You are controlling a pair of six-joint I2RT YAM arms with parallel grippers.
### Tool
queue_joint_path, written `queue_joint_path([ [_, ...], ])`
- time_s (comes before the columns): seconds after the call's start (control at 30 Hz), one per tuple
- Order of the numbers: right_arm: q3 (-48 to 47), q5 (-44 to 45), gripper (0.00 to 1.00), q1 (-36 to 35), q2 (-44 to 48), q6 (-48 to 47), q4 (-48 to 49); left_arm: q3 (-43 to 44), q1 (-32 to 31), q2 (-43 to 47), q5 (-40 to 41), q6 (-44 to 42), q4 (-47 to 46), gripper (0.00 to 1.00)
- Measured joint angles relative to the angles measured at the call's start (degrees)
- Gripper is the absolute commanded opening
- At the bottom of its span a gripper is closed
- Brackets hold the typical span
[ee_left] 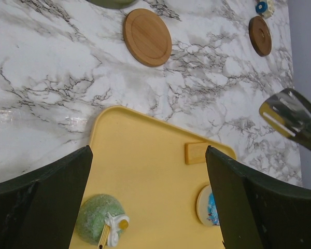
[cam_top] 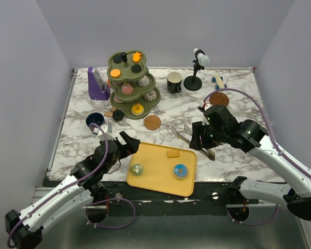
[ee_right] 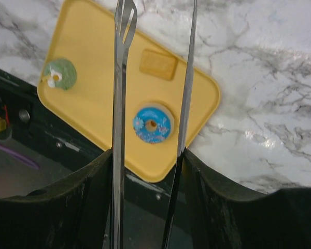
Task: Serve the afternoon tea
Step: Pick up the desert from the tray.
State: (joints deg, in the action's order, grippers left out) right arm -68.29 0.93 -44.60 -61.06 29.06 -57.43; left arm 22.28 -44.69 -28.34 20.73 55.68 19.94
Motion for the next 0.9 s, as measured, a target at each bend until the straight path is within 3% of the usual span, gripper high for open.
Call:
queue_joint_path([
  [0.23, -0.2, -3.2, 0.60, -5.4, -0.5, -0.4, -8.4, 0.0, 0.0, -1.0, 0.3, 0.0, 1.0, 0.99],
  [0.57, -2.0, -3.1, 0.63, -19.0, -5.7, 1.2, -14.5, 0.2, 0.1, 2.2, 1.6, -0.1, 4.5, 0.98],
  [0.9, -4.3, 1.4, 0.67, -21.7, -7.8, 3.3, -19.3, -0.5, 0.4, 6.5, 2.4, -0.1, 6.0, 0.99],
])
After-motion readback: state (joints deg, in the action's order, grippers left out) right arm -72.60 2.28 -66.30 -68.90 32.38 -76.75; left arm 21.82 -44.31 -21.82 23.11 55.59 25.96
